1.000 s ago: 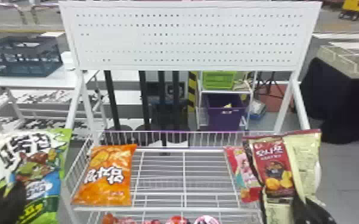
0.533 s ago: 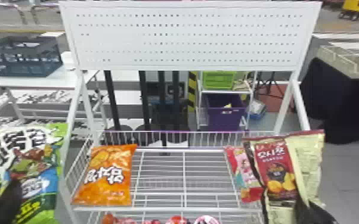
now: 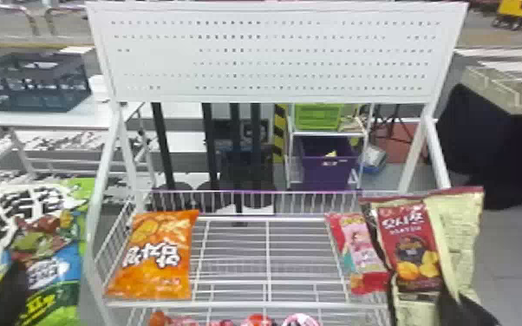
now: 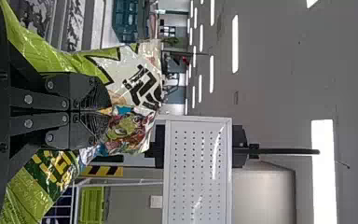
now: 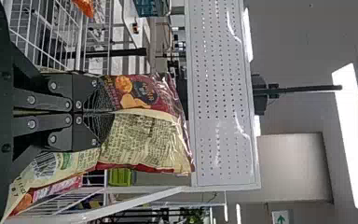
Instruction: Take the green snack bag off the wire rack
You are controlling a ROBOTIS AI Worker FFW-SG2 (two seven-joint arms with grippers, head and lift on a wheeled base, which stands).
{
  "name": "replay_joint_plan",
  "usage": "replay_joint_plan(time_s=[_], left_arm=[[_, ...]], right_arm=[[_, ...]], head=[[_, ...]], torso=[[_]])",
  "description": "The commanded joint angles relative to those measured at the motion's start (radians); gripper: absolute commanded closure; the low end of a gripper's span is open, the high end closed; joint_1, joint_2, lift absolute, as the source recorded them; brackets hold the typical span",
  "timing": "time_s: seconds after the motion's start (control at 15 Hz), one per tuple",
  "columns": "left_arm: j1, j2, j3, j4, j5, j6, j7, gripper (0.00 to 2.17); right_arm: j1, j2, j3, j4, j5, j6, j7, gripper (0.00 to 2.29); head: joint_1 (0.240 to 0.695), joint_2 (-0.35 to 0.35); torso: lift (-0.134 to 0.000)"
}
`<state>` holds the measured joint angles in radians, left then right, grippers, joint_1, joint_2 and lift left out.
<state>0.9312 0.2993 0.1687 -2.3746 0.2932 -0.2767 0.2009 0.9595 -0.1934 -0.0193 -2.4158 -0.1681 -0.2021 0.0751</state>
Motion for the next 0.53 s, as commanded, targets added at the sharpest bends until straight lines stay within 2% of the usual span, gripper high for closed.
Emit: replay_joint_plan(time_s=[0.0,0.47], left_arm=[[0.0,-0.003,-0.001,0.0,-0.006,0.0,0.0,1.89],[-0.006,-0.005,-0.001,0.0,-0.006,0.003,0.0,1.88]], right_arm=[[0.001,0.0,-0.001,0.004,-0.001,-0.001,0.0,2.25],[-0.004,0.0,-0.005,0.009,-0.005,-0.004,0.0,2.25]], head=[[0.499,0.0],[0.499,0.0]], torso=[[0.0],[0.0]])
